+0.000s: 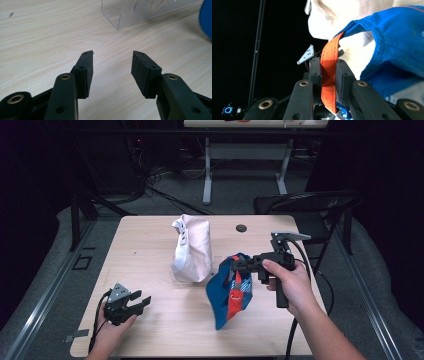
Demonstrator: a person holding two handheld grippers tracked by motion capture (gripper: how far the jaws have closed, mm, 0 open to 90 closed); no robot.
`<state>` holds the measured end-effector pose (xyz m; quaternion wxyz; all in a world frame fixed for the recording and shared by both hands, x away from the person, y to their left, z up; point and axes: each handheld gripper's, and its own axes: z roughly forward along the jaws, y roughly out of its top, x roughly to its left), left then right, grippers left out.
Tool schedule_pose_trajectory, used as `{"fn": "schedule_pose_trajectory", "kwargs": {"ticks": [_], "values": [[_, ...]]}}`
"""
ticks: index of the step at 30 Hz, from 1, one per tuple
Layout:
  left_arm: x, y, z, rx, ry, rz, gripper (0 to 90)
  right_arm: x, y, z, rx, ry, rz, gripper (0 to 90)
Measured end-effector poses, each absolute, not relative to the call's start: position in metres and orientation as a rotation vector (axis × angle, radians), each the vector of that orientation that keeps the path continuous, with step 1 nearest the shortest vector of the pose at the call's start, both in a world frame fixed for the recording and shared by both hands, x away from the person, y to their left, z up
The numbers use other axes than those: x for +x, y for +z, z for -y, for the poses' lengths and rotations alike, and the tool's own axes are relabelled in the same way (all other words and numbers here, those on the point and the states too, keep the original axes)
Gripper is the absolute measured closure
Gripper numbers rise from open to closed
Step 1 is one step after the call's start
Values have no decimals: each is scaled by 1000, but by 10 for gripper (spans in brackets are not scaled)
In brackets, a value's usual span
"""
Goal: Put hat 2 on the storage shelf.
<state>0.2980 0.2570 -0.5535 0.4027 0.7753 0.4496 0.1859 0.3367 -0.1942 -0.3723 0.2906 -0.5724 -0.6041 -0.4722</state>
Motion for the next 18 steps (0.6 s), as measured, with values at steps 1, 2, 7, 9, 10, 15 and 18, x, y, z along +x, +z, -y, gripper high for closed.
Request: {"fn": "schedule_pose_trajectory", "kwargs": {"ticks": [1, 2, 7, 9, 10, 15, 18], "values": [[298, -554, -257, 1960, 471, -1136, 526, 337, -370, 195, -1530, -1258, 1617, 776], [298, -553, -257, 1961, 470, -1136, 526, 337, -367, 196, -1533, -1258, 1625, 776], [298, -553, -257, 1971, 458, -1137, 525, 339, -353, 208, -1566, -1301, 1600, 776], [299, -554, -256, 1964, 462, -1133, 524, 341, -348, 212, -1563, -1317, 1587, 776], [299, -554, -256, 1965, 461, -1131, 524, 341, -346, 213, -1566, -1323, 1581, 777], [299, -554, -256, 1963, 460, -1126, 516, 348, -335, 217, -1577, -1345, 1549, 776], [299, -555, -256, 1971, 463, -1134, 505, 353, -329, 217, -1584, -1355, 1551, 776]]}}
